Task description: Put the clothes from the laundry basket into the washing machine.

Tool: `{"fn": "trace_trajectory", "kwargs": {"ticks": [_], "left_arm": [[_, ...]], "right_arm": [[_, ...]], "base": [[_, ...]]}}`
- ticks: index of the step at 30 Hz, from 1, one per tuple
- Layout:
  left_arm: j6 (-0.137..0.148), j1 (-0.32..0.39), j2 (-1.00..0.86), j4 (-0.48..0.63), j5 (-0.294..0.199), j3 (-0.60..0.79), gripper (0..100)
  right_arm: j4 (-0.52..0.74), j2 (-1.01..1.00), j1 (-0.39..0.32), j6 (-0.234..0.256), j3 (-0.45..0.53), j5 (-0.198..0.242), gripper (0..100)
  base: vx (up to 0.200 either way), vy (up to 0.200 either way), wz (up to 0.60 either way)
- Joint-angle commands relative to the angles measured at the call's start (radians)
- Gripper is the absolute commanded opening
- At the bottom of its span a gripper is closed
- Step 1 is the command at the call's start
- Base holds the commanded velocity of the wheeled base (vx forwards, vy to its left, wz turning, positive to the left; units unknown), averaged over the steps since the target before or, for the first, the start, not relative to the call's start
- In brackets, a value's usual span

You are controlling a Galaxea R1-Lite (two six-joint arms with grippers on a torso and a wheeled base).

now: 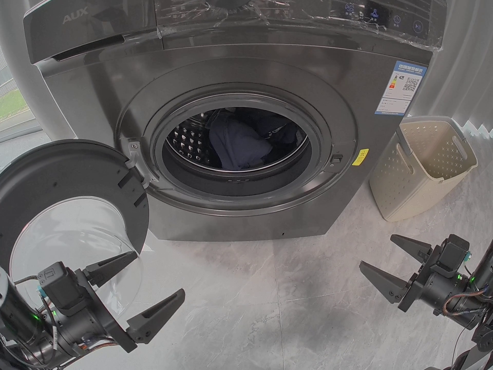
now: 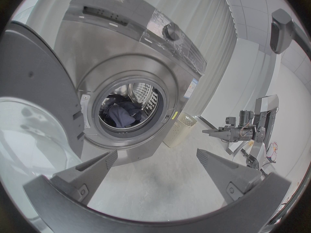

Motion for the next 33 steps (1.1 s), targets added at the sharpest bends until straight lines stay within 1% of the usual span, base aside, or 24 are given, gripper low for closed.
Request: {"fn": "trace_trajectory", "kwargs": {"ticks": [1,4,7,9,10,11,13,15,17,18,19,20,22,25,27,28,29,30,31,33], "left_arm": [[0.004,0.025,-0.1,0.006,0.004,0.031,100],[0.003,0.04,-0.14,0.021,0.006,0.042,100],[0.009,0.091,-0.232,0.136,0.003,0.042,100],[0.02,0.112,-0.282,0.191,0.001,0.042,100],[0.03,0.132,-0.315,0.222,0.003,0.037,100],[0.035,0.145,-0.33,0.236,0.001,0.039,100],[0.047,0.194,-0.39,0.277,0.0,0.039,100],[0.052,0.223,-0.446,0.326,-0.002,0.04,100],[0.053,0.23,-0.463,0.342,0.0,0.042,100],[0.057,0.264,-0.526,0.414,0.001,0.042,100],[0.057,0.272,-0.538,0.431,0.001,0.042,100],[0.055,0.298,-0.575,0.48,0.0,0.042,100],[0.047,0.327,-0.644,0.552,-0.003,0.042,100],[0.046,0.368,-0.739,0.636,-0.007,0.042,100],[0.046,0.399,-0.778,0.675,-0.007,0.042,100],[0.046,0.427,-0.816,0.716,-0.008,0.042,100],[0.046,0.441,-0.848,0.75,-0.016,0.042,100],[0.046,0.441,-0.848,0.75,-0.016,0.042,100],[0.046,0.474,-0.916,0.813,-0.031,0.042,100],[0.049,0.522,-0.976,0.862,-0.053,0.042,100]], "right_arm": [[0.045,-0.078,-0.014,-0.002,0.018,0.001,100],[0.064,-0.099,-0.015,-0.003,0.018,-0.001,100],[0.091,-0.144,-0.017,-0.003,0.018,-0.003,100],[0.118,-0.173,-0.034,-0.003,0.018,-0.003,100],[0.145,-0.199,-0.052,-0.005,0.018,-0.001,100],[0.16,-0.213,-0.061,-0.006,0.018,-0.001,100],[0.234,-0.274,-0.096,-0.009,0.018,0.001,100],[0.315,-0.331,-0.119,-0.009,0.018,0.001,100],[0.34,-0.348,-0.126,-0.008,0.018,0.001,100],[0.424,-0.417,-0.159,-0.006,0.018,0.001,100],[0.44,-0.432,-0.17,-0.006,0.018,0.001,100],[0.486,-0.477,-0.205,-0.006,0.018,0.004,100],[0.562,-0.549,-0.267,-0.008,0.018,0.007,100],[0.673,-0.678,-0.342,-0.02,0.018,0.008,100],[0.731,-0.759,-0.37,-0.023,0.018,0.008,100],[0.797,-0.842,-0.396,-0.026,0.018,0.008,100],[0.848,-0.899,-0.412,-0.028,0.018,0.008,100],[0.848,-0.899,-0.412,-0.028,0.018,0.008,100],[0.943,-0.998,-0.446,-0.029,0.018,0.01,100],[1.02,-1.089,-0.48,-0.028,0.015,0.011,100]], "base": [[-0.2,0.0,0.0],[-0.2,0.0,0.0],[0.0,0.0,0.0],[-0.2,0.0,0.0],[-0.2,0.0,0.0],[0.0,0.0,0.0],[0.0,0.0,0.0],[0.0,0.0,0.0],[-0.1,0.0,0.0],[-0.2,0.0,0.0],[-0.2,0.0,0.0],[0.0,0.0,0.0],[0.0,0.0,0.0],[-0.2,0.0,0.0],[0.0,0.0,0.0],[0.0,0.0,0.0],[0.0,0.0,0.0],[0.0,0.0,0.0],[0.0,0.0,0.0],[-0.2,0.0,0.0]]}}
